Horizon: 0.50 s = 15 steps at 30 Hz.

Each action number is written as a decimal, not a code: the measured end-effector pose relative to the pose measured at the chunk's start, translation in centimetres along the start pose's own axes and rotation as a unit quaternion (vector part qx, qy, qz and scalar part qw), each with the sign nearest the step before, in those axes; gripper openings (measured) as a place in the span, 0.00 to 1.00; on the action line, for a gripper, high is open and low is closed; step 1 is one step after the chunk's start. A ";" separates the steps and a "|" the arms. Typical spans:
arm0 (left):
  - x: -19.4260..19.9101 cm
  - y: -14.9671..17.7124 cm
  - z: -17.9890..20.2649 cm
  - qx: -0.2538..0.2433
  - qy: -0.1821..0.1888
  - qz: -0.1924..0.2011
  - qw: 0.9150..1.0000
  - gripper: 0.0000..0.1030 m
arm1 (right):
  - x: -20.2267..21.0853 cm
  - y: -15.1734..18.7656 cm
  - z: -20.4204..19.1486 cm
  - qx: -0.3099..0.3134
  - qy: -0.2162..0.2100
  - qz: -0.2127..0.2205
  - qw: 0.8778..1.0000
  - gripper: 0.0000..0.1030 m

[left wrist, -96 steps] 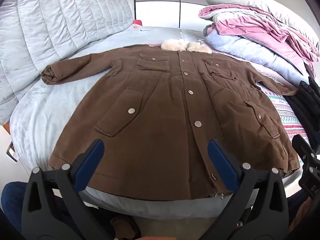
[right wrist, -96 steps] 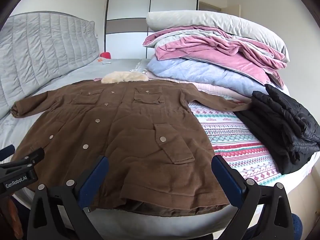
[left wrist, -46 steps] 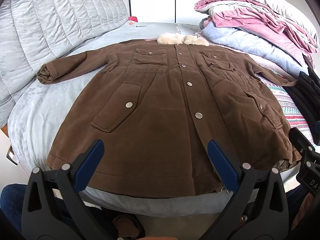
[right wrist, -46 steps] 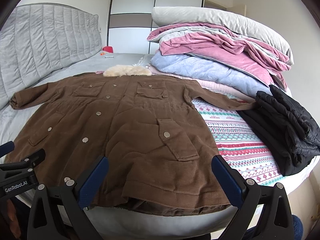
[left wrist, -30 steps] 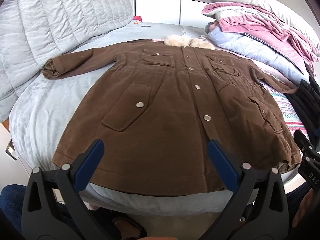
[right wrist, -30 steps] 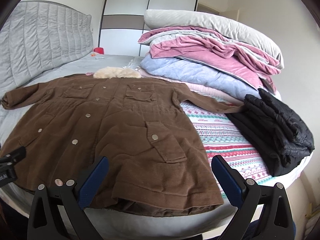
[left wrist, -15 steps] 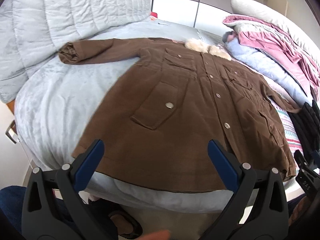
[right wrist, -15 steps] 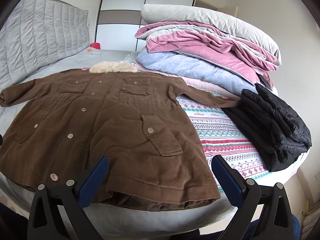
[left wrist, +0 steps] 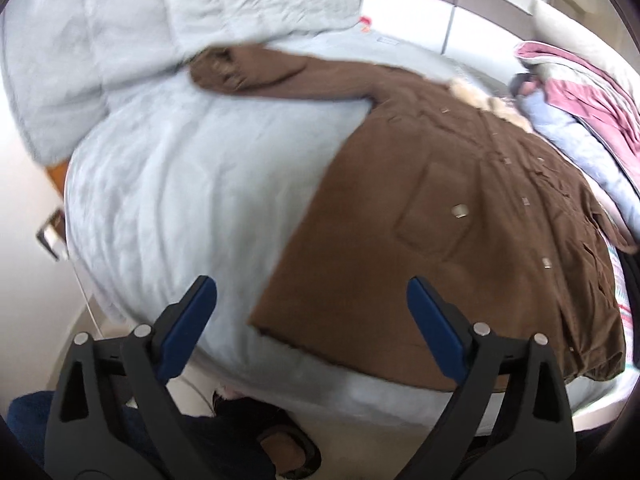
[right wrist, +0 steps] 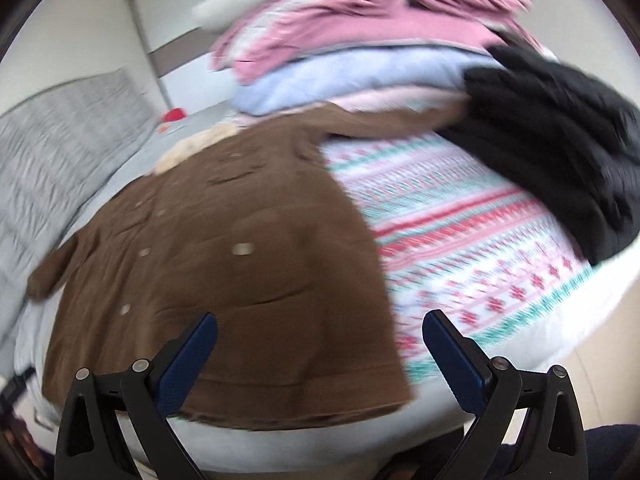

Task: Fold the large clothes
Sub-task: 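Close the left tool on the coat hem while the right tool grasps the hem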

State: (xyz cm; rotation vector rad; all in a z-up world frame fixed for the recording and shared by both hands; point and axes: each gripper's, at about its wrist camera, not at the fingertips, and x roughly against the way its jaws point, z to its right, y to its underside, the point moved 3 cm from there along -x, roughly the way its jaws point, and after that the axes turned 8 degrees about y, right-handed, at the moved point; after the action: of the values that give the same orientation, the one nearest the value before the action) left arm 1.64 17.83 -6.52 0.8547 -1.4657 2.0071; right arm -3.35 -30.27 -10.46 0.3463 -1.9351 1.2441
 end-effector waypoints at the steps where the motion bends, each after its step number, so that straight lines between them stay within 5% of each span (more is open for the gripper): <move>1: -0.4 0.1 -0.6 0.010 0.000 -0.005 1.000 0.89 | -0.5 -0.1 0.9 -0.010 0.003 -0.010 1.000 0.98; 7: -2.1 0.3 -1.9 0.030 0.001 -0.025 0.999 0.67 | -3.6 0.8 3.9 -0.085 -0.045 -0.087 0.992 0.70; 11: -3.5 0.3 -1.0 0.032 0.017 -0.037 0.999 0.48 | -5.0 1.7 4.5 -0.103 -0.056 -0.117 0.986 0.61; 15: -4.3 0.2 -0.3 0.021 0.008 -0.039 0.999 0.42 | -6.0 2.4 4.2 -0.097 -0.062 -0.134 0.984 0.54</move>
State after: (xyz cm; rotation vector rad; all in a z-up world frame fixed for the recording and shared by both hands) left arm 4.37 17.95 -9.93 0.8976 -1.3648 1.9900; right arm -2.90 -33.85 -17.27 0.5717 -2.0175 0.8699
